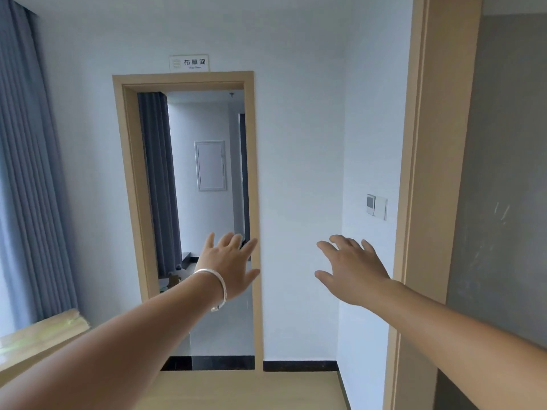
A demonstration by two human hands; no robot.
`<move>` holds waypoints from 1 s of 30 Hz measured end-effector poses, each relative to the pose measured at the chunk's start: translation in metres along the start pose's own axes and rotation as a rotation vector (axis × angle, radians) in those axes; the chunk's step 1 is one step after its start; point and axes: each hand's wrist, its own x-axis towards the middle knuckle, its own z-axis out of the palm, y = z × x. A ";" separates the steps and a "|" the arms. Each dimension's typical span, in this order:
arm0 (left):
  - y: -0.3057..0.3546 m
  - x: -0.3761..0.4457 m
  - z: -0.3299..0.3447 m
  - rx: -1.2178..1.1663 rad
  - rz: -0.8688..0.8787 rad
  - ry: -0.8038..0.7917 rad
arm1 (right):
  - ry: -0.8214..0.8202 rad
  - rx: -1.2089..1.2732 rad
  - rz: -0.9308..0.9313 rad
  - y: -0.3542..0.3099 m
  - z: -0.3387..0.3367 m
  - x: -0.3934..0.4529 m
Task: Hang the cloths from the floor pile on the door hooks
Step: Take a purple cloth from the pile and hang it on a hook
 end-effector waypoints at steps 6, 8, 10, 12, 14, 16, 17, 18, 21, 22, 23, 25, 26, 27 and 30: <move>0.001 0.078 0.053 -0.017 0.009 -0.017 | -0.037 0.004 -0.003 0.024 0.054 0.068; -0.002 0.105 0.074 -0.027 0.019 -0.021 | -0.036 0.005 0.008 0.030 0.072 0.095; -0.008 0.134 0.094 -0.031 0.021 -0.029 | -0.039 -0.008 0.009 0.033 0.086 0.124; -0.016 0.167 0.117 -0.043 0.016 -0.015 | -0.033 -0.023 0.007 0.037 0.102 0.158; -0.025 0.202 0.141 -0.053 0.015 0.005 | -0.022 -0.041 -0.001 0.039 0.116 0.197; -0.037 0.233 0.162 -0.067 0.013 0.018 | -0.022 -0.054 -0.013 0.039 0.127 0.234; -0.044 0.249 0.173 -0.075 0.005 0.025 | -0.020 -0.058 -0.017 0.039 0.134 0.253; -0.053 0.265 0.184 -0.082 -0.005 0.026 | -0.020 -0.061 -0.022 0.038 0.142 0.274; -0.080 0.304 0.212 -0.077 -0.019 0.009 | -0.020 -0.067 -0.041 0.033 0.166 0.327; -0.089 0.315 0.221 -0.069 -0.027 0.010 | -0.017 -0.064 -0.043 0.030 0.175 0.342; -0.099 0.324 0.230 -0.062 -0.038 0.007 | -0.017 -0.057 -0.049 0.026 0.185 0.358; -0.116 0.335 0.247 -0.055 -0.060 -0.011 | -0.029 -0.049 -0.072 0.017 0.200 0.384; -0.125 0.338 0.257 -0.054 -0.074 -0.024 | -0.035 -0.041 -0.090 0.010 0.209 0.398; -0.134 0.340 0.267 -0.048 -0.088 -0.040 | -0.038 -0.031 -0.106 0.003 0.217 0.412; -0.170 0.343 0.300 -0.019 -0.129 -0.090 | -0.043 0.003 -0.169 -0.028 0.241 0.455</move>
